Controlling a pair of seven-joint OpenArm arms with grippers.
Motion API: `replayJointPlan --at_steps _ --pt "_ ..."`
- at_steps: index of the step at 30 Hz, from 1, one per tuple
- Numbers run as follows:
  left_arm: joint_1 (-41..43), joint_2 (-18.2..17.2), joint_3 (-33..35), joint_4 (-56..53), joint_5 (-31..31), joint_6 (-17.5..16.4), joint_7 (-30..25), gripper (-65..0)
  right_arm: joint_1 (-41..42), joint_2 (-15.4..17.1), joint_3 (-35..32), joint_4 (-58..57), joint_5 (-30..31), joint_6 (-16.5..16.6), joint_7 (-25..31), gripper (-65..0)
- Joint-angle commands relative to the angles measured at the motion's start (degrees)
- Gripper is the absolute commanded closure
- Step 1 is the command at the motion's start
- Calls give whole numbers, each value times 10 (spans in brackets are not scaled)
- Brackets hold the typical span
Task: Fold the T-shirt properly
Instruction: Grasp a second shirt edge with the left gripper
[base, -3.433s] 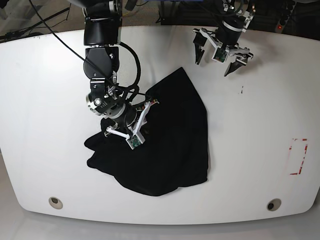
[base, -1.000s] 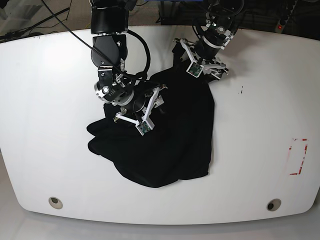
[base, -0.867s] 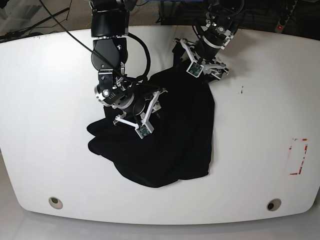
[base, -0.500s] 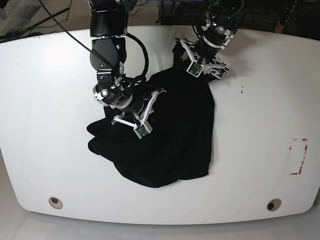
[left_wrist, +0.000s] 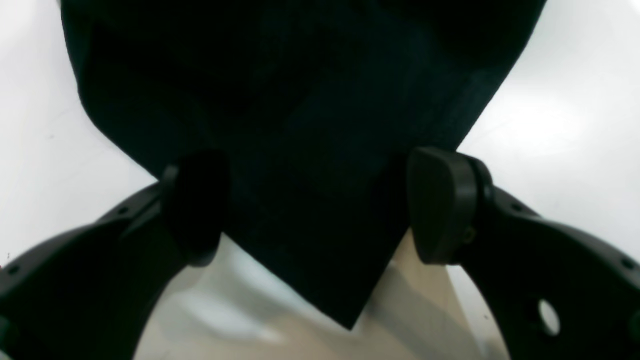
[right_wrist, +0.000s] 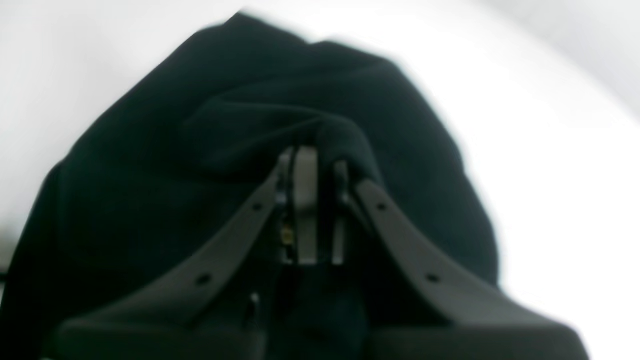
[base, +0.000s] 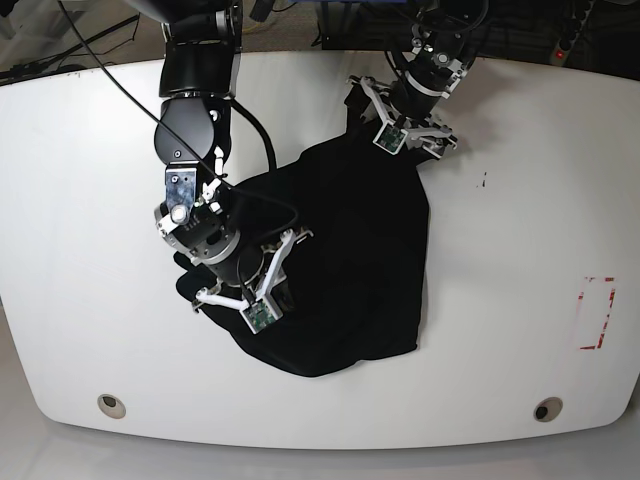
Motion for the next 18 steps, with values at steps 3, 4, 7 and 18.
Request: replayJointPlan --at_steps 3,4,7,18 --pt "4 -1 0 -5 8 1 12 -522 40 10 -1 11 9 -1 16 0" --pt "5 -1 0 -5 7 1 12 -522 45 10 -1 10 9 -1 16 0" --pt "12 -1 0 13 5 1 12 -522 53 10 -1 9 9 -1 16 0" --pt "64 -1 -1 121 3 1 12 -522 58 10 -1 8 9 -1 15 0"
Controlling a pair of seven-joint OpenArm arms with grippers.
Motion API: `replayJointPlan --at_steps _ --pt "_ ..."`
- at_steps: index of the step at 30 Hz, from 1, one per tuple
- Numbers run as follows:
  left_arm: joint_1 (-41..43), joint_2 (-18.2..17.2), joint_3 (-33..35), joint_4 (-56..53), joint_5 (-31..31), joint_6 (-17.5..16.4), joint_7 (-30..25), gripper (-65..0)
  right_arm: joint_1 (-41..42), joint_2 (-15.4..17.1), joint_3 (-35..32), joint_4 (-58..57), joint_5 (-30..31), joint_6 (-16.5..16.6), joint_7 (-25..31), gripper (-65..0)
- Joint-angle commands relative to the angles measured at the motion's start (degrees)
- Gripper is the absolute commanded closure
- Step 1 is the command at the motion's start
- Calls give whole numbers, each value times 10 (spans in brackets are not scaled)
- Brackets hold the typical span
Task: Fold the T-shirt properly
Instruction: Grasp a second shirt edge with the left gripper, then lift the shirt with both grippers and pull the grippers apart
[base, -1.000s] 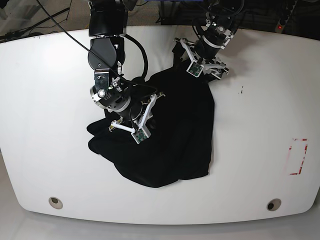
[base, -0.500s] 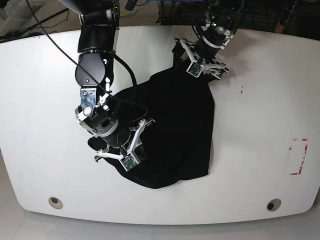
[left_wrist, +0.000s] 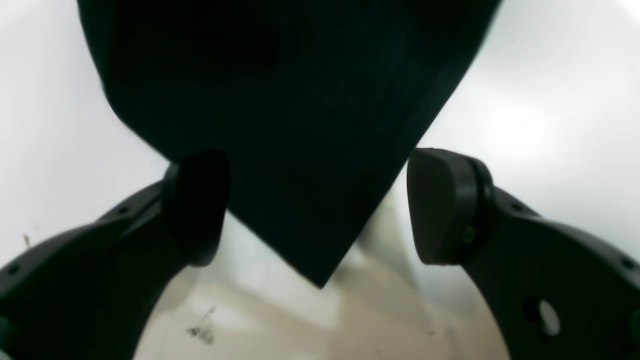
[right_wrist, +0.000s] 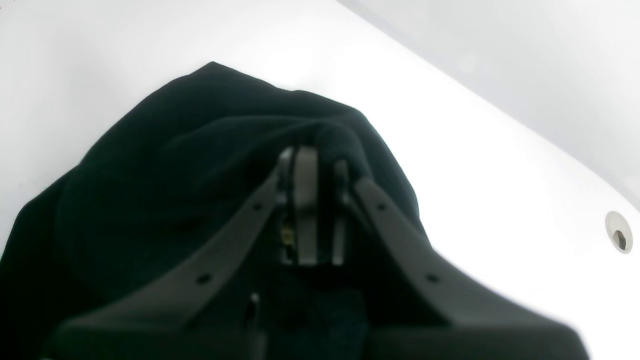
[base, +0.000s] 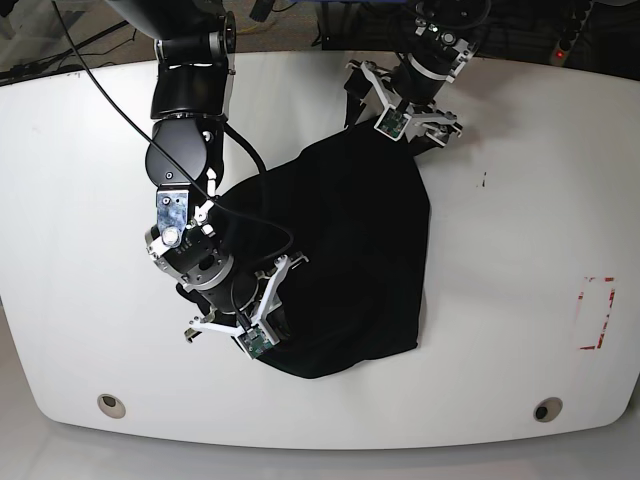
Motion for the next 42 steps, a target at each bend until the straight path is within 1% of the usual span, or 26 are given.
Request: replayJointPlan --at_steps 1,4,7,10,13,17,20,27,28,30,31,32,33,35,38,39,40,42 --pt "10 0 -1 15 -3 1 -13 -522 16 0 0 9 9 -3 15 0" --pt "19 0 -10 8 -7 0 -13 -522 14 0 0 9 9 -3 15 0" --pt "19 0 -10 -9 -28 -3 -13 -522 13 0 0 9 9 -3 15 0" --pt "19 -14 -15 -24 -37 -7 -13 -522 13 0 0 9 9 -3 15 0" --pt "19 -17 -19 -34 -50 -7 -13 -522 12 0 0 9 9 -3 15 0" --pt "16 -18 -21 -50 -53 -6 -13 -522 12 0 0 9 9 -3 15 0" --pt "15 -15 -46 -62 -61 -6 -13 -522 12 0 0 9 9 -3 15 0" --pt "-1 -15 -46 -92 -87 -6 -13 -514 11 0 0 9 9 -3 15 0" --pt "-1 -15 -46 -97 -88 -6 -13 -499 11 0 0 9 9 -3 15 0" --pt "-2 -15 -46 -108 -88 -6 -13 -424 11 0 0 9 9 -3 15 0" --pt "-7 -15 -46 -112 -88 -6 -13 -378 11 0 0 9 9 -3 15 0" --pt "-15 -15 -46 -117 -88 -6 -12 -310 11 0 0 9 9 -3 15 0" --pt "-20 -15 -46 -122 -88 -6 -9 -267 11 0 0 9 9 -3 15 0" --pt "-25 -15 -45 -129 -88 -6 5 -204 11 0 0 9 9 -3 15 0" --pt "-36 -15 -46 -131 -88 -6 34 -79 12 0 0 9 9 -3 15 0" --pt "-42 -15 -47 -131 -88 -5 42 -8 13 0 0 10 9 -3 15 0" --pt "-45 -15 -51 -131 -88 -4 48 0 14 0 0 10 9 -3 15 0" --pt "-49 -15 -61 -130 -88 -4 56 -7 16 0 0 12 9 -3 15 0"
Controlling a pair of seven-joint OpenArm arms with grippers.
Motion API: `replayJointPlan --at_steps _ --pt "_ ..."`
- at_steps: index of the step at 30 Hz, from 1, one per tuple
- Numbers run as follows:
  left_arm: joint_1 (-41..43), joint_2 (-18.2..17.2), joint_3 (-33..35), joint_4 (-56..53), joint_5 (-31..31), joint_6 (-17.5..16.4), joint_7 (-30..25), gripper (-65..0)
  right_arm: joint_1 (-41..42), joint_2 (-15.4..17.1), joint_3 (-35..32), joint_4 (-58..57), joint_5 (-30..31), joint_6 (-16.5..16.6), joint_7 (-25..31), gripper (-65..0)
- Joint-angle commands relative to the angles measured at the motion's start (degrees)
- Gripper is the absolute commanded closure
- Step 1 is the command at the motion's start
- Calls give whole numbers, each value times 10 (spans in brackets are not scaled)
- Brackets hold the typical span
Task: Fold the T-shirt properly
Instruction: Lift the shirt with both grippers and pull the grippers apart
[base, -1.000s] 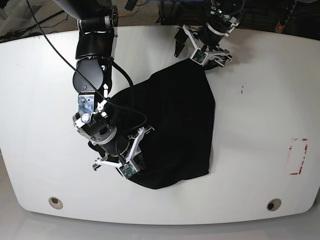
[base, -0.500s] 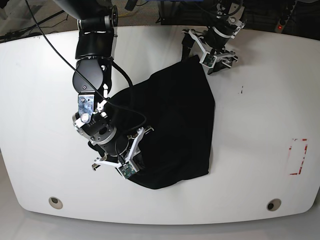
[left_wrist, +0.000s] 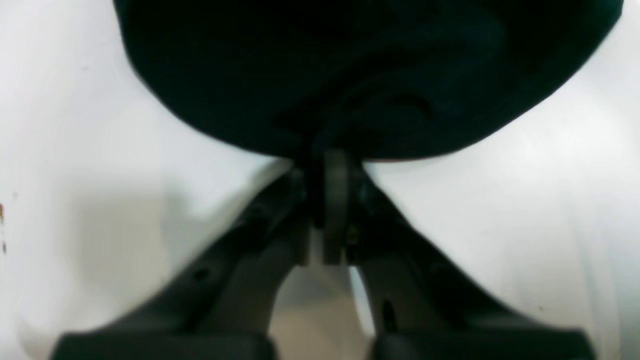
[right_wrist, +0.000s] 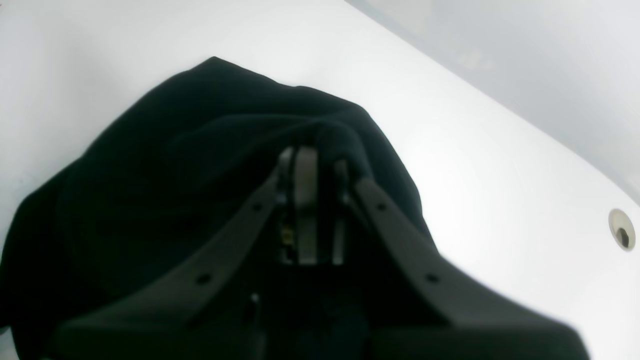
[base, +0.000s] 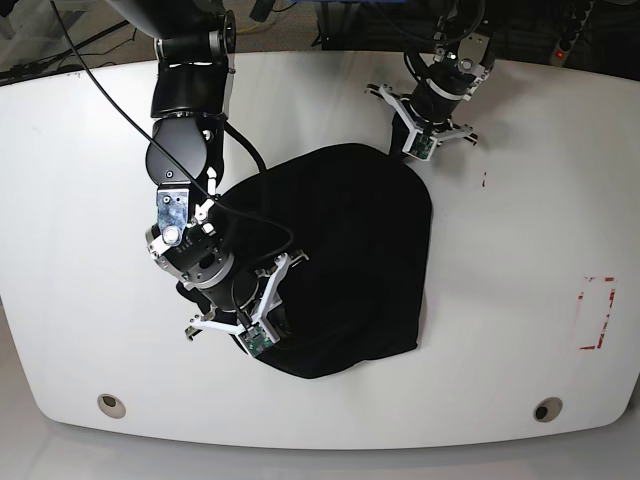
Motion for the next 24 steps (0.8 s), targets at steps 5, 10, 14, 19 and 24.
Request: replayJointPlan --at_steps 5,10,14,19,24 --pt "0 -2 -42 8 16 6 69 0 27 1 0 14 8 -3 16 0" --pt "-21 -3 -84 36 15 4 125 0 42 1 0 14 5 -3 16 0" --pt "-48 -4 -116 66 16 4 176 0 62 1 0 14 3 -5 16 0" --pt "-94 -5 -171 107 15 4 264 0 99 3 0 7 3 -8 16 0" --pt "-142 -24 -194 135 16 -21 320 0 146 17 0 -23 3 -8 16 0"
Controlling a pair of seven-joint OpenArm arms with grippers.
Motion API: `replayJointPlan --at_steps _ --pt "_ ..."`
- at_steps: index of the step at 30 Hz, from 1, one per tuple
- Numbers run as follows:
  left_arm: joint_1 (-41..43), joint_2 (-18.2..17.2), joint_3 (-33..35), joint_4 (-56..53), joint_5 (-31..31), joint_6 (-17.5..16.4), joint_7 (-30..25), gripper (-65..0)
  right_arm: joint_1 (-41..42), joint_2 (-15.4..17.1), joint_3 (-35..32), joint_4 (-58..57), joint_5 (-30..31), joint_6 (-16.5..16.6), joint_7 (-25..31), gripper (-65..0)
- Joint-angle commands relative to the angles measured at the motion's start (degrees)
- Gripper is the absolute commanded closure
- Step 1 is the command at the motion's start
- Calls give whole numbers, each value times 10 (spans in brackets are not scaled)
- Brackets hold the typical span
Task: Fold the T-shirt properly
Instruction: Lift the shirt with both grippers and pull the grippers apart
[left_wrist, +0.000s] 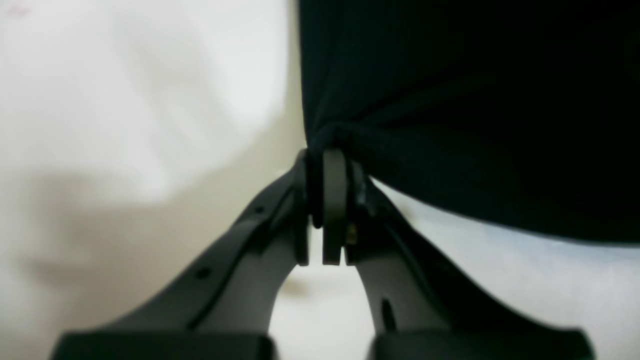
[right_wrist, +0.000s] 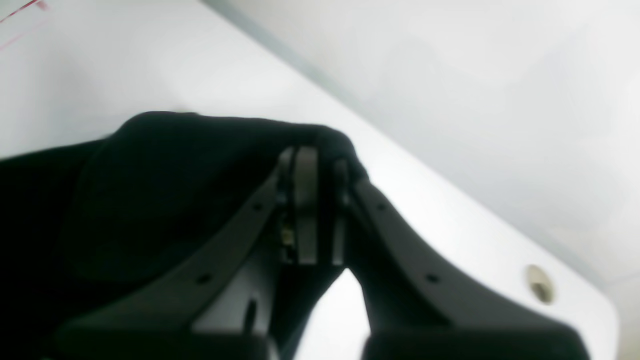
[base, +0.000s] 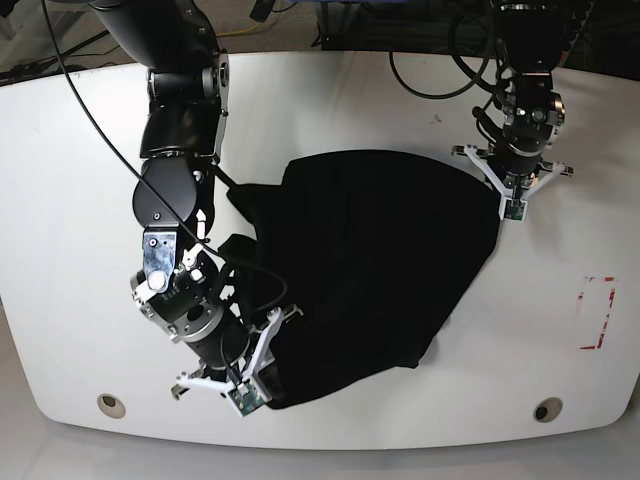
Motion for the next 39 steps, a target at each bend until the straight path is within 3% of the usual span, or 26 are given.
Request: replayJointPlan --at_steps 1,7,12,26,33,39 --pt "-26 -14 -8 21 1 -9 7 0 38 3 2 -4 5 -6 15 0" --pt "-99 -22 -72 29 3 -43 49 0 109 21 2 -44 5 -6 15 0" --pt "-157 -69 -87 30 1 -50 87 0 172 37 2 -85 9 -6 15 0" --pt "-301 -180 -116 44 -2 -50 129 0 330 78 2 -152 10 -3 15 0" --pt "-322 -204 -118 43 -2 -50 127 0 322 104 7 -139 10 -2 11 0" --pt "-307 -217 -120 43 -1 -50 126 0 261 100 76 -116 11 0 -19 0"
